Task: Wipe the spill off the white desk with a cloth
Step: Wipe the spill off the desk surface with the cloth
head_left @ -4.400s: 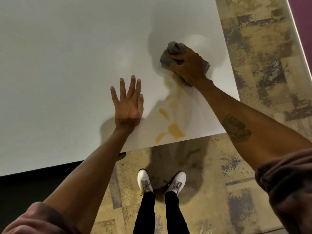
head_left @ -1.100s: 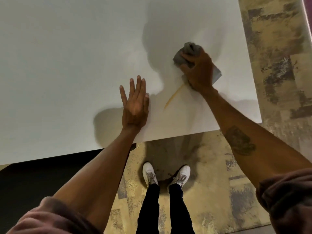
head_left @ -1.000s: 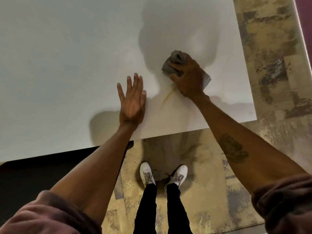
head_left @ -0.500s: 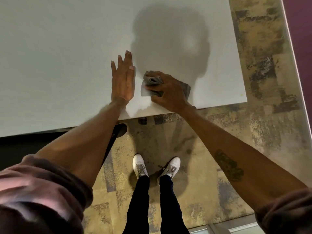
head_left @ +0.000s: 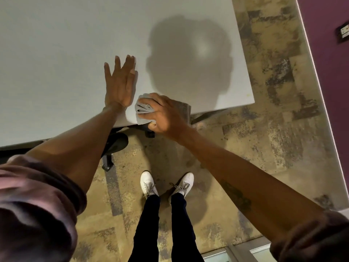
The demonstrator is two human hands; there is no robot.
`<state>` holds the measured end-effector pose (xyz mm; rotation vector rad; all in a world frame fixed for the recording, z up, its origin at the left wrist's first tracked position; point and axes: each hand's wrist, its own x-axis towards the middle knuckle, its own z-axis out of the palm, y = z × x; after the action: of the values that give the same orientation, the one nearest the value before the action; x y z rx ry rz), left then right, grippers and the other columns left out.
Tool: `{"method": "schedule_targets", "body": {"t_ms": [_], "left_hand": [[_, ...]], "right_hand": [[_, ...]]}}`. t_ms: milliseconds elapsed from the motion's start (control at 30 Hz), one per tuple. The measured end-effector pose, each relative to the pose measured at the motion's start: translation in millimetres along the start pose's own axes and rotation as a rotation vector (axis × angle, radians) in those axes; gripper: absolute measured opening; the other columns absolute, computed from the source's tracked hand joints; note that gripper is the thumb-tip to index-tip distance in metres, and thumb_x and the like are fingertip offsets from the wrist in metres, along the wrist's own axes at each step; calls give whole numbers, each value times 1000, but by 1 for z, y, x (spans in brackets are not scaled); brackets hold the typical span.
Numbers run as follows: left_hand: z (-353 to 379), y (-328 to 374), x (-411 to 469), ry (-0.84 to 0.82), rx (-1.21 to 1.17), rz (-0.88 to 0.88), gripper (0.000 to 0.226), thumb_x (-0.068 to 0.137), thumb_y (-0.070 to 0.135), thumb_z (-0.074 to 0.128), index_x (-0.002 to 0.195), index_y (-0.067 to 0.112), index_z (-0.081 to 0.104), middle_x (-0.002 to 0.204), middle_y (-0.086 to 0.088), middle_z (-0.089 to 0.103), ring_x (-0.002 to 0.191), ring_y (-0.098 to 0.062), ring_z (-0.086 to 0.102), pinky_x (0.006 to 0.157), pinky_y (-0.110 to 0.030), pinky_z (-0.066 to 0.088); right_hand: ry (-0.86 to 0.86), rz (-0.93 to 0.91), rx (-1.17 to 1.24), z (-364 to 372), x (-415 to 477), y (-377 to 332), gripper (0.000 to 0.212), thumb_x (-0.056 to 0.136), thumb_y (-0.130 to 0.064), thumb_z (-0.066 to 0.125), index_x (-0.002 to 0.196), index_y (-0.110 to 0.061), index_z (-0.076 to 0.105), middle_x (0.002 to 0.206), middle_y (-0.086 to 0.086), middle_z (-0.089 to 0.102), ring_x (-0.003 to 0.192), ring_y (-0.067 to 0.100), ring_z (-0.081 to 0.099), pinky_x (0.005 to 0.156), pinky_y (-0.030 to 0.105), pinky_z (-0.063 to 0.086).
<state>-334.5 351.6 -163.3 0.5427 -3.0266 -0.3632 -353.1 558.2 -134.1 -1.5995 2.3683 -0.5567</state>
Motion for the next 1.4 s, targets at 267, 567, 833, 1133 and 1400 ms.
{"method": "schedule_targets", "body": {"t_ms": [267,567,833,1133,1400], "left_hand": [[-5,8,2,-66,-60,-43,51,112,34,16,157,13,29,166,-9,25,156,-34,18,124,-62,4],[-3,8,4,-44,-51,-46,50,112,35,23,157,13,30,165,-9,27,155,-36,20,123,-57,4],[-5,9,4,-51,-57,-54,59,107,43,19,155,12,33,160,-7,38,151,-37,25,120,-60,14],[-12,17,0,-65,-106,-71,71,102,53,15,158,14,31,166,-5,31,157,-31,16,126,-57,4],[-12,17,1,-80,-74,-79,74,101,58,12,160,17,29,168,-3,25,158,-28,12,127,-55,1]], "right_hand": [[-24,-61,21,-27,-22,34,33,74,-24,63,104,-27,77,138,-1,61,130,25,52,104,40,40],[-40,17,-105,-77,-85,119,16,82,-26,71,96,-31,78,142,-3,57,136,19,48,110,44,41],[13,172,-99,-110,-117,168,29,83,-26,67,108,-39,74,148,-14,49,140,13,42,105,46,44],[280,635,122,-127,-132,174,53,78,-20,73,130,-22,63,135,3,60,117,25,60,102,39,49],[655,1064,273,-118,-84,135,40,83,-26,64,123,-28,68,133,3,62,114,25,60,103,36,48]]}}
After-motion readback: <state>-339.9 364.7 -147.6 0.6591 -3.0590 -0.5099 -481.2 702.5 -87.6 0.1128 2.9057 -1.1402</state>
